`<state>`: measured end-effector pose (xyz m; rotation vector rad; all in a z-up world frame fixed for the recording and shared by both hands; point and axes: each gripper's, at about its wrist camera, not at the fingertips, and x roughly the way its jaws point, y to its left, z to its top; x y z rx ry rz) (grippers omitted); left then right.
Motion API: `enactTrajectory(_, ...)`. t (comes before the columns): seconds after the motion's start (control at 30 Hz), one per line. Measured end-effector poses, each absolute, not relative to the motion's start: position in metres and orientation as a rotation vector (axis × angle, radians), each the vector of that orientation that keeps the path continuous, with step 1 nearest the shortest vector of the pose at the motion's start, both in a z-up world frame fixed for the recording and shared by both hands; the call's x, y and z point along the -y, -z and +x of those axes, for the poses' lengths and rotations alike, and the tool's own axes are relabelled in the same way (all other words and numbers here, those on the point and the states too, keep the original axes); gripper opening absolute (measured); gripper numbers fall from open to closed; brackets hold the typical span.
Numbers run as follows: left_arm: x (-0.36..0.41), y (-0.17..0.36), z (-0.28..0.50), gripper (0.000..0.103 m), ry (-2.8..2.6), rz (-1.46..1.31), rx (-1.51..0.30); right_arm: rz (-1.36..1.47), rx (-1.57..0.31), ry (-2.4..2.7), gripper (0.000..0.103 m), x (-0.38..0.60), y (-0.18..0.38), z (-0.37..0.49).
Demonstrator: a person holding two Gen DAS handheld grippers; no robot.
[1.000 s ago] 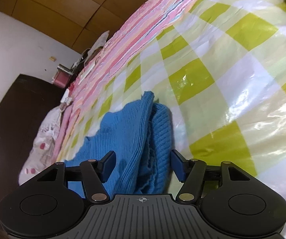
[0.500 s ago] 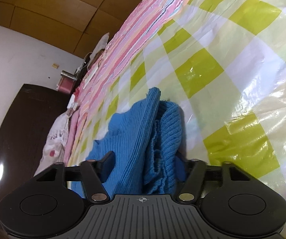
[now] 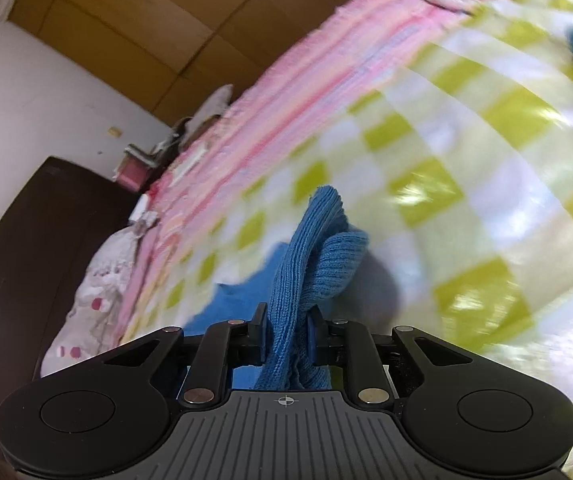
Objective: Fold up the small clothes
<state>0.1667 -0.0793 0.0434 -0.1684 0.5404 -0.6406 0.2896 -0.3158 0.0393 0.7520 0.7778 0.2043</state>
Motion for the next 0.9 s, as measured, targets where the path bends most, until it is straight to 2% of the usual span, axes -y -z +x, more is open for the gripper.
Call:
enactTrajectory(0.2, 0.021, -0.057, 0.165, 0.014, 0.569, -0.268, -0.496, 0.669, -0.751, -0.282, 0.018, 0.253, -0.075, 0.307)
enactTrajectory(0.4, -0.042, -0.05, 0.164, 0.014, 0.462, -0.318, -0.487, 0.586, -0.786, -0.339, 0.017, 0.172, -0.08, 0.335)
enactTrajectory(0.6, -0.09, -0.027, 0.178, 0.014, 0.373, -0.388, -0.534, 0.439, -0.84, -0.362, 0.017, 0.09, -0.062, 0.354)
enactTrajectory(0.83, -0.115, 0.003, 0.187, 0.014, 0.317, -0.438, -0.605, 0.355, -0.93, -0.342, 0.018, 0.037, -0.026, 0.369)
enactTrajectory(0.9, -0.119, 0.007, 0.187, 0.014, 0.306, -0.446, -0.624, 0.35, -0.938, -0.353, 0.022, 0.03, -0.022, 0.367)
